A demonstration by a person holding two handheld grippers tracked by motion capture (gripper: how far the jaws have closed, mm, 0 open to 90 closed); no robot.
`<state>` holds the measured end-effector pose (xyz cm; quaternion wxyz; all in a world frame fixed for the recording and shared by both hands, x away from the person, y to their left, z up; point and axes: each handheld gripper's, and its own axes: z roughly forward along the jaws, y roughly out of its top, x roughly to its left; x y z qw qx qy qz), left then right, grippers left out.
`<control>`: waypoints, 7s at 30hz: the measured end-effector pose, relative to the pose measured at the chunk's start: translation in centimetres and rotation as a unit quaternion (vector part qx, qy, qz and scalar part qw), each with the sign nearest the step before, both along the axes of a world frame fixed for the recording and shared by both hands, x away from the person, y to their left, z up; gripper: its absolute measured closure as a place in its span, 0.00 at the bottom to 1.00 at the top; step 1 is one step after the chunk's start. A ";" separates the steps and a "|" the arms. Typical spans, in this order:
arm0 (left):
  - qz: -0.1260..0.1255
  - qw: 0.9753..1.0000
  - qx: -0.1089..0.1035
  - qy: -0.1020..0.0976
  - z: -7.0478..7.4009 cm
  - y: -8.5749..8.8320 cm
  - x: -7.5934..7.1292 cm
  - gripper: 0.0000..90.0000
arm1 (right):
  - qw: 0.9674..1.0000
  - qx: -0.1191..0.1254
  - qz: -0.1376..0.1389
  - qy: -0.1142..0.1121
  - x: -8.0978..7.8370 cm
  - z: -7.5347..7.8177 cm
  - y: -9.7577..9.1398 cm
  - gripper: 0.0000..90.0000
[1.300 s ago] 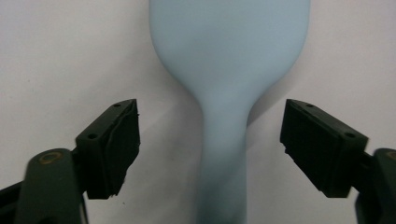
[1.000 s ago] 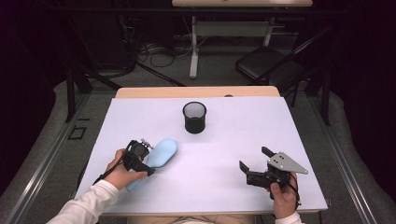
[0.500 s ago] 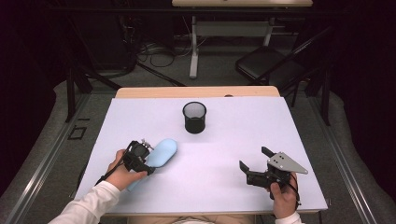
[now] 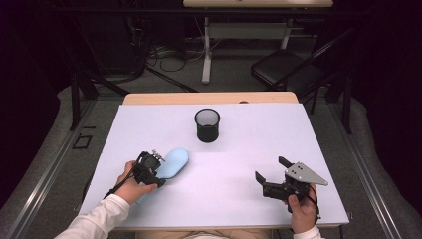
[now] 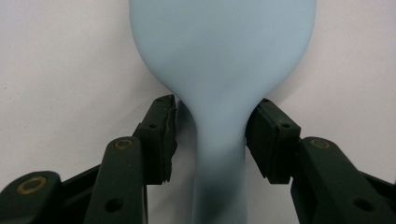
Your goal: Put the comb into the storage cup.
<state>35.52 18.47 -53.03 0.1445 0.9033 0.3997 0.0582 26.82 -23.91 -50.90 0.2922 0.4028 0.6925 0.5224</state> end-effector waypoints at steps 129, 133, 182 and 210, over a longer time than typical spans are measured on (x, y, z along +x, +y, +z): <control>0.013 0.978 -0.153 -0.139 6.1 -0.2 -0.4 0.77 | 1.000 -0.005 -0.002 0.004 0.1 -0.2 0.0 0.07; 0.011 0.976 -0.157 -0.150 6.6 -0.3 -0.4 0.77 | 1.000 -0.005 -0.002 0.005 0.1 -0.2 0.0 0.07; -0.022 0.939 -0.259 -0.225 12.2 -4.2 -0.2 0.77 | 1.000 -0.008 -0.002 0.005 0.2 -0.3 0.0 0.07; -0.029 0.923 -0.280 -0.262 12.2 -7.1 0.7 0.77 | 1.000 -0.009 -0.003 0.009 0.2 -0.3 0.0 0.07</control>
